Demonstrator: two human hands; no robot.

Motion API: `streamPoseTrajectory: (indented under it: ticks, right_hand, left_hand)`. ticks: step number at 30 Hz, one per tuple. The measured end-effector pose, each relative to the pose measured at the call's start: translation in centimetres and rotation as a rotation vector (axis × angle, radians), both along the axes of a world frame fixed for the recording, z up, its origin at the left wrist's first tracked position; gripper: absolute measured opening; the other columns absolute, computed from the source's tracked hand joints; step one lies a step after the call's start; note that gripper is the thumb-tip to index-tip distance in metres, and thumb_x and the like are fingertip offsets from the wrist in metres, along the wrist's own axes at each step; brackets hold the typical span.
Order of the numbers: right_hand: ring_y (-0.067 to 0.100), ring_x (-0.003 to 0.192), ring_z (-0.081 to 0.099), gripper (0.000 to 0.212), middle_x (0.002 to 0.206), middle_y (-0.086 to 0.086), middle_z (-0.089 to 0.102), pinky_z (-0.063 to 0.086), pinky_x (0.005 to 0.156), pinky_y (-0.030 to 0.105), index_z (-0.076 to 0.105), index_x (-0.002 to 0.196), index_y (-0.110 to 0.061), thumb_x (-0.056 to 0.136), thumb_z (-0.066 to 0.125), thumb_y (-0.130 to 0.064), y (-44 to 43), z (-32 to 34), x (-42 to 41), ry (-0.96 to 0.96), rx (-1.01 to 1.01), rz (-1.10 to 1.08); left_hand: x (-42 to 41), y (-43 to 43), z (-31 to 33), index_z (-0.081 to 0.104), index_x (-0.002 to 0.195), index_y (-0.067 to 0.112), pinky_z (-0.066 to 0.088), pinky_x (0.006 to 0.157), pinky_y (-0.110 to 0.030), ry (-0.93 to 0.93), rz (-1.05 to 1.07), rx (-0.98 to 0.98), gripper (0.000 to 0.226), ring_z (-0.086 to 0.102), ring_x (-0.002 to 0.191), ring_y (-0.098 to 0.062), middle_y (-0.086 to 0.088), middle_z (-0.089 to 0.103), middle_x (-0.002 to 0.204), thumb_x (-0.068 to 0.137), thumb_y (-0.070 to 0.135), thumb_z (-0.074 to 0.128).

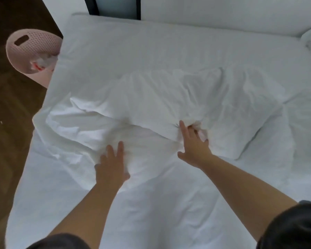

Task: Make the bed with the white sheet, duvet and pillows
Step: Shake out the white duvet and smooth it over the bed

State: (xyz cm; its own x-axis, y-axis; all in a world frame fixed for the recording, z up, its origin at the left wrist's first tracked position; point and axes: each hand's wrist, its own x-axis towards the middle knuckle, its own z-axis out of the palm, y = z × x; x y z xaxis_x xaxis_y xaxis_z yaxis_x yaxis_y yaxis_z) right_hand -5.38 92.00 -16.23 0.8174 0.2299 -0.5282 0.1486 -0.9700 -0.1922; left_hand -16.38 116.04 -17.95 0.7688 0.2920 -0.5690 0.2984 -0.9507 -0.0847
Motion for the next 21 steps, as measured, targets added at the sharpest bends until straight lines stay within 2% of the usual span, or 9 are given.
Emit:
streamPoseTrajectory:
  ticks: [1,2,3,4,6,10,11,15,21]
  right_hand:
    - [0.026,0.149,0.009,0.110,0.159,0.005,0.005,0.022,0.109,0.069,-0.025,0.149,-0.034,0.086,0.066,-0.032,-0.3,-0.7,-0.4,-0.018,-0.046,0.029]
    - [0.026,0.150,0.005,0.111,0.161,0.005,-0.001,0.016,0.108,0.073,-0.028,0.147,-0.035,0.087,0.065,-0.031,-0.6,-1.0,-0.5,-0.041,-0.090,0.057]
    - [0.026,0.150,0.003,0.110,0.162,0.004,-0.005,0.012,0.106,0.075,-0.029,0.146,-0.037,0.087,0.064,-0.030,-1.0,-0.9,-0.5,-0.061,-0.124,0.081]
    - [0.025,0.150,0.004,0.110,0.162,0.003,-0.007,0.010,0.105,0.076,-0.029,0.146,-0.039,0.087,0.063,-0.028,-1.5,-0.7,-0.2,-0.079,-0.149,0.097]
    - [0.025,0.150,0.008,0.109,0.163,-0.001,-0.007,0.007,0.103,0.078,-0.027,0.146,-0.041,0.087,0.063,-0.024,-2.9,0.7,0.9,-0.112,-0.183,0.118]
    - [0.024,0.150,0.001,0.104,0.162,-0.007,-0.010,0.004,0.102,0.080,-0.023,0.148,-0.041,0.088,0.059,-0.024,-6.1,3.6,2.4,-0.109,-0.272,0.149]
    - [0.025,0.151,-0.003,0.102,0.162,-0.007,-0.012,0.003,0.103,0.079,-0.023,0.148,-0.041,0.089,0.059,-0.027,-6.6,4.2,2.2,-0.097,-0.289,0.153]
    - [0.031,0.150,-0.013,0.098,0.163,-0.001,-0.016,0.000,0.107,0.074,-0.019,0.150,-0.041,0.091,0.058,-0.036,-8.5,5.5,-0.3,-0.056,-0.284,0.179]
    - [0.032,0.149,-0.017,0.091,0.162,0.000,-0.020,0.003,0.111,0.071,-0.016,0.151,-0.040,0.094,0.054,-0.031,-19.3,8.9,-2.4,-0.092,-0.329,0.191]
  left_hand:
    - [0.4,-0.2,-0.7,0.027,0.144,0.019,0.054,0.075,-0.035,-0.104,-0.043,0.027,0.074,0.057,0.106,-0.030,-0.011,0.047,0.127,0.083,0.031,0.068]
    - [0.9,-0.3,-0.9,0.043,0.129,0.018,0.051,0.069,-0.031,-0.162,-0.058,0.010,0.046,0.062,0.093,-0.026,-0.005,0.056,0.105,0.087,0.016,0.060]
    - [1.4,-0.3,-0.6,0.051,0.116,0.018,0.046,0.065,-0.029,-0.152,-0.047,-0.031,0.030,0.064,0.087,-0.025,-0.001,0.060,0.093,0.088,0.008,0.052]
    - [1.8,0.2,0.1,0.057,0.107,0.018,0.044,0.065,-0.028,-0.112,-0.049,-0.055,0.026,0.065,0.085,-0.025,-0.001,0.063,0.088,0.088,0.004,0.048]
    - [3.0,2.3,2.2,0.062,0.101,0.018,0.044,0.066,-0.029,-0.127,-0.098,0.016,0.025,0.066,0.087,-0.028,-0.004,0.066,0.091,0.089,0.003,0.046]
    - [5.9,6.3,6.7,0.058,0.109,0.017,0.046,0.065,-0.030,-0.136,-0.159,0.259,0.024,0.064,0.081,-0.023,0.000,0.059,0.084,0.089,0.004,0.052]
    - [6.5,6.1,7.3,0.055,0.114,0.017,0.045,0.066,-0.029,-0.114,-0.144,0.255,0.027,0.063,0.083,-0.021,0.001,0.057,0.087,0.089,0.006,0.053]
    - [6.2,-0.3,7.7,0.034,0.136,0.017,0.044,0.088,-0.035,0.021,-0.153,0.088,0.050,0.051,0.115,-0.025,-0.006,0.046,0.127,0.091,0.024,0.053]
    - [6.0,-14.3,10.0,0.022,0.146,0.021,0.041,0.092,-0.034,-0.079,-0.350,-0.102,0.069,0.043,0.125,-0.023,-0.003,0.040,0.139,0.088,0.032,0.058]
